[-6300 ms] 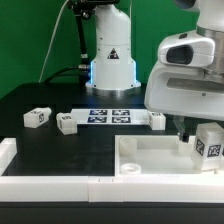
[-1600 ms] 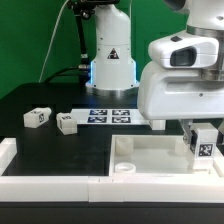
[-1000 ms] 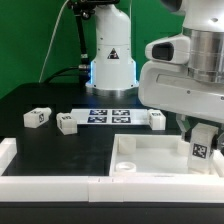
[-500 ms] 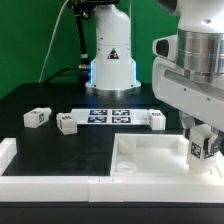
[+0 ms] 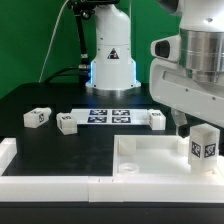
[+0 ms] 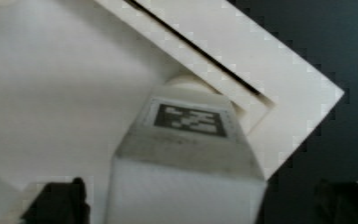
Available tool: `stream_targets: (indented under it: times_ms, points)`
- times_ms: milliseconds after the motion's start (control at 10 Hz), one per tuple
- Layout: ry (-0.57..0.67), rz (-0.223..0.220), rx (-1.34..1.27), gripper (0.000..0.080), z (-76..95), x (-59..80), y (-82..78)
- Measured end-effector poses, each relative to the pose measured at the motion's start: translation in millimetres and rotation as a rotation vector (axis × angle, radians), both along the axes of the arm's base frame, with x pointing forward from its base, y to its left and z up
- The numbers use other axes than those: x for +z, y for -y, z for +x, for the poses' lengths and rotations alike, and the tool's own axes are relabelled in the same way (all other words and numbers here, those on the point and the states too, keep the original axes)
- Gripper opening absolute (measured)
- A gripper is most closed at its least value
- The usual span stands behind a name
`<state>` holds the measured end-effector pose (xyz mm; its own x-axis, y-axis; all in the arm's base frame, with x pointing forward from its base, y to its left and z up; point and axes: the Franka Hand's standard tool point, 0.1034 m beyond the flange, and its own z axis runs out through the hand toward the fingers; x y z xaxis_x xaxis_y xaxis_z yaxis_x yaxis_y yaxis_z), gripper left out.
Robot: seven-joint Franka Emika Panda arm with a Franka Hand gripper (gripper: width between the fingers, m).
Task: Assemble one leg
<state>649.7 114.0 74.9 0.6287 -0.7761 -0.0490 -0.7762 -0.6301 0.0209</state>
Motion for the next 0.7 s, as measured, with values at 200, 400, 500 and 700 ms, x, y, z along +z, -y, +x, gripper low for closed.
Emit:
stream_targets:
  times_ms: [200,400,500,700]
  points:
    - [0.026,0.008,0.289,0.0647,-2.4,4.4,-0.1]
    - [0.046,0.005,0.515,0.0649,-1.4,5.0,-4.5]
    - [0.054,0.001,0.661,0.0649,-0.6,4.6,-4.5]
    - [0.059,0.002,0.867,0.0649,-1.3,4.1,-9.7]
